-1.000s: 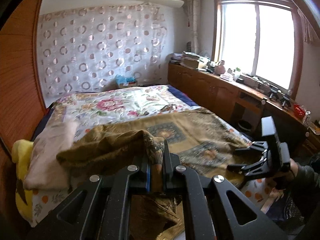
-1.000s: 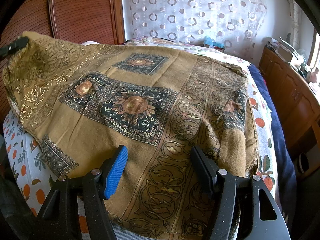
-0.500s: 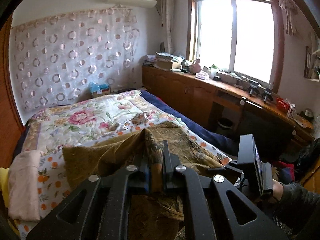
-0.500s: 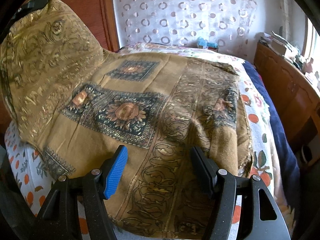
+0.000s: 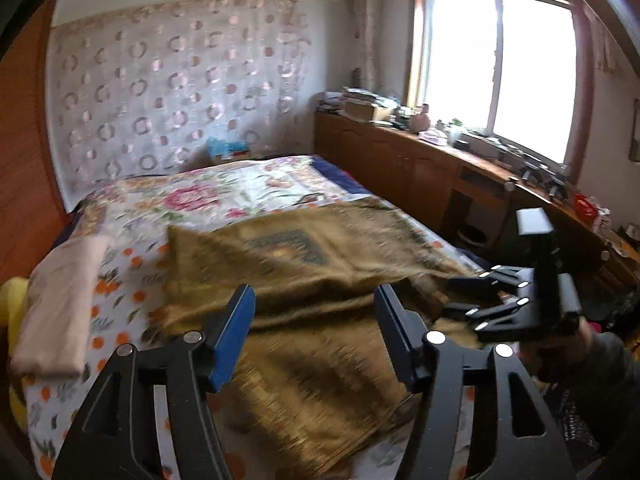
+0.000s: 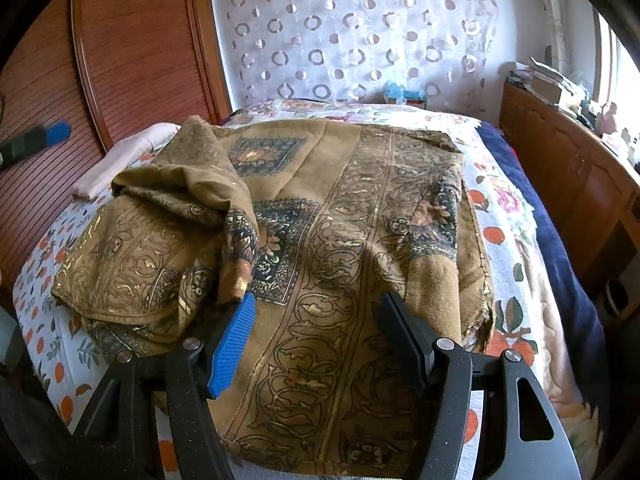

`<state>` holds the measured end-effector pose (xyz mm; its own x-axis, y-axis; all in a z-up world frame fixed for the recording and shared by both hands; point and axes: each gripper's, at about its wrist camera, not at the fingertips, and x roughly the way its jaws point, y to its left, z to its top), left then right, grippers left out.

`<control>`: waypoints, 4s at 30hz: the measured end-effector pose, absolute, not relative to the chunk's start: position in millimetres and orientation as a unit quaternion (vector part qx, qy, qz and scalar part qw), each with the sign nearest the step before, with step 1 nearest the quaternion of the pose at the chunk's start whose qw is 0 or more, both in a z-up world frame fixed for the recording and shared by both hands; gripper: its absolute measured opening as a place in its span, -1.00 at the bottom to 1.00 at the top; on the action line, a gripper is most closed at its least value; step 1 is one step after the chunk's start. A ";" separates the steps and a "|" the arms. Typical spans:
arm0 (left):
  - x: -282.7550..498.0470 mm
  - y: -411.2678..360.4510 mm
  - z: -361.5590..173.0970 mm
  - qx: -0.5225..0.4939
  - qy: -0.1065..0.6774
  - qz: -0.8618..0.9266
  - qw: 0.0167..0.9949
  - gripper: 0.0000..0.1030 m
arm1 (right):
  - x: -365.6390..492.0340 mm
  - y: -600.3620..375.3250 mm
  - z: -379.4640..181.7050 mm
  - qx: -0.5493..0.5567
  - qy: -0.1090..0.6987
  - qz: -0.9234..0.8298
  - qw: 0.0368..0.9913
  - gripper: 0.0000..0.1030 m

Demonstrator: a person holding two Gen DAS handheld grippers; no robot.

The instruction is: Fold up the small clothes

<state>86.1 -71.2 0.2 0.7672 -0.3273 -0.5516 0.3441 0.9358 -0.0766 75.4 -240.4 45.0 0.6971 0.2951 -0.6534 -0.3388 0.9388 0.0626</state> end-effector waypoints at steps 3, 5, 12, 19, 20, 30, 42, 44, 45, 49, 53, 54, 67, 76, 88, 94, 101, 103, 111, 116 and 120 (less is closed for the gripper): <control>83.1 -58.5 -9.9 0.015 0.298 -0.158 0.941 0.22 | 69.6 -241.8 49.2 -0.035 0.332 0.171 0.927 0.31; 80.9 -51.7 -15.4 0.015 0.300 -0.148 0.942 0.22 | 66.6 -243.5 52.8 -0.040 0.326 0.161 0.931 0.31; 76.0 -37.7 -27.2 0.002 0.299 -0.136 0.945 0.22 | 66.9 -224.9 71.7 -0.051 0.316 0.196 0.927 0.31; 75.1 -35.3 -28.6 0.003 0.298 -0.134 0.945 0.22 | 90.8 -187.4 64.3 -0.070 0.339 0.244 0.906 0.18; 74.5 -34.9 -29.4 0.002 0.297 -0.135 0.945 0.22 | 96.2 -185.7 62.1 -0.072 0.344 0.244 0.904 0.14; 70.1 -37.3 -31.2 0.004 0.297 -0.136 0.945 0.22 | 106.2 -176.4 64.5 -0.073 0.341 0.261 0.900 -0.86; 67.7 -37.9 -23.4 0.007 0.287 -0.138 0.948 0.22 | 47.7 -203.2 128.3 -0.076 0.235 0.247 0.937 -0.89; 66.7 -39.6 -23.4 0.008 0.285 -0.138 0.948 0.22 | 39.3 -216.2 129.2 -0.078 0.231 0.232 0.942 -0.89; 66.9 -39.8 -23.1 0.008 0.285 -0.139 0.948 0.22 | 36.0 -223.7 128.1 -0.081 0.233 0.221 0.944 -0.89; 64.3 -42.5 -23.8 0.006 0.283 -0.143 0.948 0.22 | 33.8 -250.8 103.1 -0.077 0.270 0.179 0.943 -0.89; 64.9 -48.1 -25.3 0.008 0.284 -0.148 0.947 0.22 | 46.4 -274.1 60.8 -0.078 0.333 0.134 0.930 -0.89; 65.1 -49.4 -26.2 0.010 0.285 -0.149 0.947 0.22 | 47.7 -277.9 54.1 -0.075 0.343 0.128 0.928 -0.89; 65.3 -50.8 -27.7 0.010 0.286 -0.150 0.946 0.22 | 37.7 -257.5 67.3 -0.083 0.306 0.166 0.934 0.06; 64.7 -44.5 -29.1 0.005 0.288 -0.144 0.947 0.22 | 88.8 -188.8 64.1 -0.102 0.327 0.247 0.906 0.12; 62.6 -36.1 -34.5 -0.001 0.292 -0.142 0.946 0.22 | 134.8 -118.5 42.6 -0.158 0.371 0.316 0.859 0.17; 62.3 -36.2 -35.8 -0.002 0.294 -0.145 0.945 0.22 | 157.9 -113.0 32.8 -0.169 0.389 0.300 0.854 0.17; 62.8 -37.1 -37.6 0.000 0.295 -0.147 0.944 0.22 | 171.8 -120.5 28.6 -0.157 0.391 0.313 0.851 -0.88; 63.7 -37.0 -39.9 0.000 0.296 -0.149 0.944 0.22 | 171.4 -132.5 37.9 -0.145 0.376 0.313 0.860 -0.90; 67.0 -39.5 -44.4 0.001 0.299 -0.152 0.942 0.22 | 202.2 -198.8 80.6 -0.111 0.325 0.220 0.913 -0.91; 68.6 -41.0 -45.9 0.005 0.302 -0.155 0.941 0.22 | 242.5 -230.5 83.8 -0.109 0.332 0.150 0.925 -0.91; 69.1 -41.7 -49.1 0.006 0.308 -0.157 0.938 0.22 | 275.8 -240.3 68.3 -0.108 0.360 0.091 0.922 -0.90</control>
